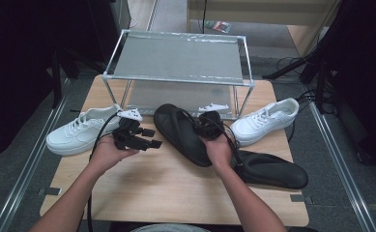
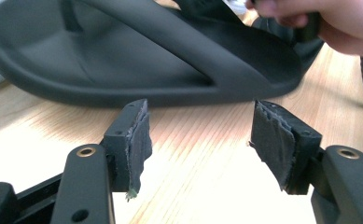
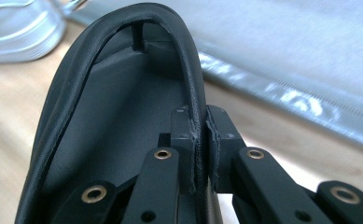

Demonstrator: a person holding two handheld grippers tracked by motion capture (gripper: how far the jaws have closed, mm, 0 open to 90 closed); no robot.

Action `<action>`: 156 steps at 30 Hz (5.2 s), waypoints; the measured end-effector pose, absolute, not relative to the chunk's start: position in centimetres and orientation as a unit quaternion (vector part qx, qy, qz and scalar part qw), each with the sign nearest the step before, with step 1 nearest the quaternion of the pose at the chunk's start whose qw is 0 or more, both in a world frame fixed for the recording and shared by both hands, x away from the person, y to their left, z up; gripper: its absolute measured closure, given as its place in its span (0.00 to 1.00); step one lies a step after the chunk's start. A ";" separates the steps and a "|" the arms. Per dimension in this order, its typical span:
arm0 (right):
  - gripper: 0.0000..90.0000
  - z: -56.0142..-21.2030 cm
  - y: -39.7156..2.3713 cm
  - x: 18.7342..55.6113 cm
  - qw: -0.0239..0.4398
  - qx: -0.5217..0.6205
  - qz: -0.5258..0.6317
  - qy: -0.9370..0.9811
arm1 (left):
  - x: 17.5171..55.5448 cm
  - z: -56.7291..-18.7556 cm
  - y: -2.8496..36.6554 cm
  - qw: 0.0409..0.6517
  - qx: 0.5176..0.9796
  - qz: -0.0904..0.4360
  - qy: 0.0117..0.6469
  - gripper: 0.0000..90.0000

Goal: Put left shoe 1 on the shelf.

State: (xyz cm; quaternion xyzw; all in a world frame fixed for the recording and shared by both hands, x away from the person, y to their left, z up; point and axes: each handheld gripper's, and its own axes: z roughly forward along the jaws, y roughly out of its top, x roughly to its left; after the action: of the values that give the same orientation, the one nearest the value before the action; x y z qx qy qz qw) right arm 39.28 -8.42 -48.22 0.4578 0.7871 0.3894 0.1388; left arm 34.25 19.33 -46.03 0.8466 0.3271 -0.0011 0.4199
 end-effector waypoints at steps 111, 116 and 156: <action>1.00 -52.5 -11.1 34.5 0.073 0.407 0.400 0.818 | 50.8 -34.8 17.8 0.373 0.869 0.082 0.315 1.00; 1.00 -52.5 -10.5 34.7 0.074 0.406 0.402 0.818 | 50.8 -35.0 18.0 0.381 0.864 0.076 0.321 1.00; 1.00 -51.8 -3.4 41.2 0.102 0.413 0.446 0.787 | 50.6 -35.0 17.9 0.381 0.860 0.082 0.328 1.00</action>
State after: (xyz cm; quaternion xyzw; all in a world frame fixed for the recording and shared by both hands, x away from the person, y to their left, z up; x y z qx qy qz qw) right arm 41.17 -3.36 -51.82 0.4133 0.7875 0.4457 0.1020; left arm 50.62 17.89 -35.03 0.8605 0.3284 0.0815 0.3809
